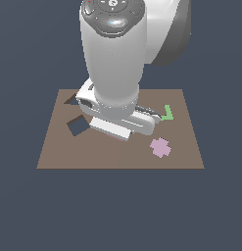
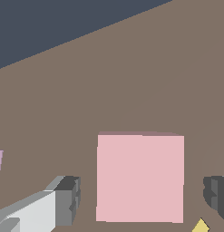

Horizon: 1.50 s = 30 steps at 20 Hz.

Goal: Insert a designated object into the corresponding slot on a board.

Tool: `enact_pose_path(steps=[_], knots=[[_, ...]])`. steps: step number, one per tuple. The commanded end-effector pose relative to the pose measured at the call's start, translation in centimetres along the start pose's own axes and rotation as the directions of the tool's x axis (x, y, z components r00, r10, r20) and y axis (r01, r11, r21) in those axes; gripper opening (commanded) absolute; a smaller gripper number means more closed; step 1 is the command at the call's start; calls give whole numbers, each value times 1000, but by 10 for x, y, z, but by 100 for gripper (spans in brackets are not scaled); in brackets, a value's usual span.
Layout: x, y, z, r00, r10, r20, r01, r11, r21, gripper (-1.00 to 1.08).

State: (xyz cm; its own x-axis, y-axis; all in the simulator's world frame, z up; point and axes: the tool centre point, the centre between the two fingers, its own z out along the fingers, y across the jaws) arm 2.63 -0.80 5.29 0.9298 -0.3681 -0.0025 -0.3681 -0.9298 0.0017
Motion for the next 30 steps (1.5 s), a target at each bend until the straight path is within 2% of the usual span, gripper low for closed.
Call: enact_pose_path(steps=[1,9,17,18,30], knots=[[3,0,4,1000,16,-3,-16,1000,1,100],[3,0,5,1000,16,-2,-16,1000,1,100],[3,0,23,1000,15,-2,-15,1000,2,100],[3,0,23,1000,15,-2,-15,1000,2,-100],[2,-1,22,1000,14,-2,-14,1000,2,-100]])
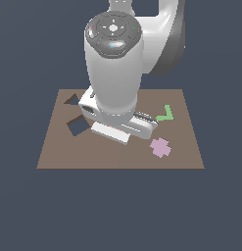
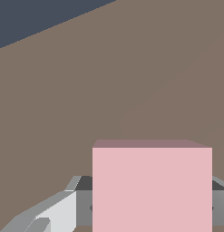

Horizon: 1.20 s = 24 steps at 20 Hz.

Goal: Insert a designated object into the corresponding slot on a board.

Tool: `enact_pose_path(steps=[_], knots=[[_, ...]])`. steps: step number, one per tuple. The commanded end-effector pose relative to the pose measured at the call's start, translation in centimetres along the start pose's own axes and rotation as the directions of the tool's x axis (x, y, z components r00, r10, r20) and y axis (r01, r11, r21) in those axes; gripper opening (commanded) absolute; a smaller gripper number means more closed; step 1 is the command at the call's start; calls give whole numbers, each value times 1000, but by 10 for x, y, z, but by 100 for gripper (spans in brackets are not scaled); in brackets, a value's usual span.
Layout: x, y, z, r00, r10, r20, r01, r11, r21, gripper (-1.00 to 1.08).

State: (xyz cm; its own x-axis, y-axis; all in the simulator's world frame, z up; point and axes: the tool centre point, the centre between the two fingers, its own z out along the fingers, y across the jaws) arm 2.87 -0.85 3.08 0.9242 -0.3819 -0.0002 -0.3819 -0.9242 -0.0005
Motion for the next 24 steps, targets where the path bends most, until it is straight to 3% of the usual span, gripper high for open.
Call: enact_pose_path(steps=[1,15,20,24], knots=[[0,0,0,1000,-3,0,3,1000,0,-100],[-11,7,-1,982,-187,0,187,982,0,-100],[-19,13,-1,949,-316,-1,316,949,0,-100],[-25,20,-2,899,-437,-1,437,899,0,-100]])
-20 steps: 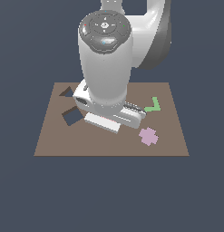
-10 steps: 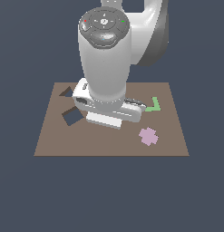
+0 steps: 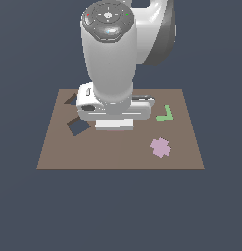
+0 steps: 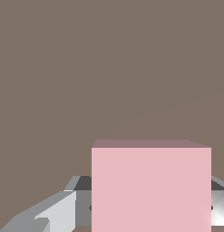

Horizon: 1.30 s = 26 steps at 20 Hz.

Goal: Insert a designated object into the corresponding slot on a board.

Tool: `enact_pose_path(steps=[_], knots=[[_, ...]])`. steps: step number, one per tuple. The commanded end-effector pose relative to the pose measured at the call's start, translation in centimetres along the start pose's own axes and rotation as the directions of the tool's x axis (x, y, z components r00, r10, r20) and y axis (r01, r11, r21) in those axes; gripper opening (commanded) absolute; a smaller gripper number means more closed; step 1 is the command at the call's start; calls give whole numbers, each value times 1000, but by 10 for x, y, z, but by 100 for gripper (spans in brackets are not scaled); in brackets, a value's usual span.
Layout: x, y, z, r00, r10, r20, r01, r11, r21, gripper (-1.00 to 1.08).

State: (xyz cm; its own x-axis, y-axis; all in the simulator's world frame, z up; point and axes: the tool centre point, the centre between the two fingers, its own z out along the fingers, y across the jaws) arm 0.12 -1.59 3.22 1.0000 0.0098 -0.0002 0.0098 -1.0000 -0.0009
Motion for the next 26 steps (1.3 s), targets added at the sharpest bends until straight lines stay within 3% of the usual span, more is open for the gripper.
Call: enact_pose_path(steps=[1,7,13,19,26], knots=[[-5,3,-1,996,-87,-1,87,996,0,-100],[-18,13,-2,950,-311,-1,311,950,0,-100],[-28,26,-3,857,-516,-1,516,857,-1,-100],[-35,41,-4,722,-692,-1,692,722,-1,-100],[-38,59,-5,525,-851,0,851,525,-1,-100]])
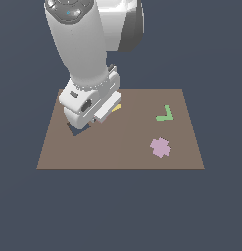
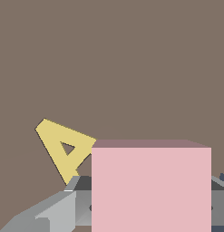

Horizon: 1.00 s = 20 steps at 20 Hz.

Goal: Insert a designated object into the corresponding slot on a board.

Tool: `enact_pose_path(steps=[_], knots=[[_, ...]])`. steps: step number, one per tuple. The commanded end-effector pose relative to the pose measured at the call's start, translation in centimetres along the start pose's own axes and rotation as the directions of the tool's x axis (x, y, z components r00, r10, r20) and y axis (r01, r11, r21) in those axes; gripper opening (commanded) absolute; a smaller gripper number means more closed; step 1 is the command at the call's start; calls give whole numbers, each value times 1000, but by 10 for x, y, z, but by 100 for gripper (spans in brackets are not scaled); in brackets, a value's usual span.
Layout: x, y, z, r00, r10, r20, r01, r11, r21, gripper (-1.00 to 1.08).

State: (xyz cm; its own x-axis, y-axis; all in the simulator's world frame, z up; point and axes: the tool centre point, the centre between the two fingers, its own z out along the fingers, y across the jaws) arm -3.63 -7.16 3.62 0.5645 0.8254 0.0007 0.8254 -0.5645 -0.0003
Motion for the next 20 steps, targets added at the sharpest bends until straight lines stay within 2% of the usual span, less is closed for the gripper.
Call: enact_pose_path(steps=[1,5,10,15,20], knots=[[-6,4,-1,996,-93,0,93,996,-1,-100],[-14,10,-1,972,-235,0,235,972,-1,-100],[-23,20,-2,915,-404,0,404,915,-1,-100],[-30,32,-3,827,-562,1,562,827,-1,-100],[-35,45,-3,714,-700,1,700,714,-1,-100]])
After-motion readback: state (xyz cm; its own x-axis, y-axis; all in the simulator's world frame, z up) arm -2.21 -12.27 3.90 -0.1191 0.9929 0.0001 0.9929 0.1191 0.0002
